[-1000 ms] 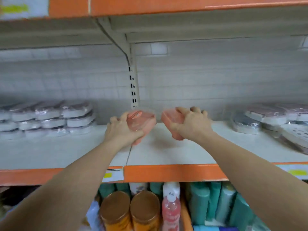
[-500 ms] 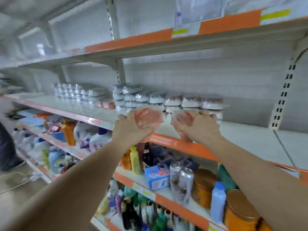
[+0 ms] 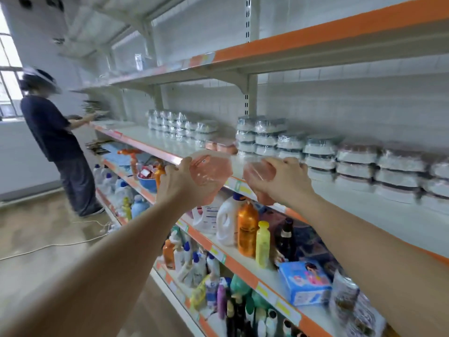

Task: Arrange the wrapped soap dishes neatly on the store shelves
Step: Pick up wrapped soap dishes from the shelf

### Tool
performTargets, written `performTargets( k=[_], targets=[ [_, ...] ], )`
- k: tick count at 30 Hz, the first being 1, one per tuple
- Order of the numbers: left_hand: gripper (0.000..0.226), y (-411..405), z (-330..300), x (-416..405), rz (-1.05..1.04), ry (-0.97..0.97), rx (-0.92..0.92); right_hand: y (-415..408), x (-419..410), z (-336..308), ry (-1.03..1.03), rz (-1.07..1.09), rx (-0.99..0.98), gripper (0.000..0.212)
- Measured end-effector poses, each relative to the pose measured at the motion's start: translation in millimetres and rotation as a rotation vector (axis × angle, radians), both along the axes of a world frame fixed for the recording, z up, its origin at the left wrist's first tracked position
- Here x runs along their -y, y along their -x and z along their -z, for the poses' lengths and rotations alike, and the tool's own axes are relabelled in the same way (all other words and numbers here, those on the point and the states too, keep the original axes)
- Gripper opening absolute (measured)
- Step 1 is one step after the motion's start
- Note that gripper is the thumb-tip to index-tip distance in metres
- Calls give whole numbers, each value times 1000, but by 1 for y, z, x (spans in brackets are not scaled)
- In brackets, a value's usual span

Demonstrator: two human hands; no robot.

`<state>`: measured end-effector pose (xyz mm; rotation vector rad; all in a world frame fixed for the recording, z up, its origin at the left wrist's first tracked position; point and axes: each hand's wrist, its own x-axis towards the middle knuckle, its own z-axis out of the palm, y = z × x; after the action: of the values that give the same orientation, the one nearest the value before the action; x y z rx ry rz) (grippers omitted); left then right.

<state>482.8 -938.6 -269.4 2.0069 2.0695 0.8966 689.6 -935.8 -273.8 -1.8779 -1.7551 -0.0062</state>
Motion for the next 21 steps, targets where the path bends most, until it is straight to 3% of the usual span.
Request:
performTargets(
  k=[6,12,17,21],
  targets=[
    [95,24,0,-107,-33,18,-168,31,-96,2,9,-68,-117,65],
    [84,48,-9,-194,-58,32,-28,55,-195,0,43,-128,-121,68],
    [82,77,-8,-260,-108,63,-112,86,-258,-3,36,-105,-71,67],
    [81,101,-5,-322,-24,64,-129,117,-308,-1,0,-22,-58,71]
  ],
)
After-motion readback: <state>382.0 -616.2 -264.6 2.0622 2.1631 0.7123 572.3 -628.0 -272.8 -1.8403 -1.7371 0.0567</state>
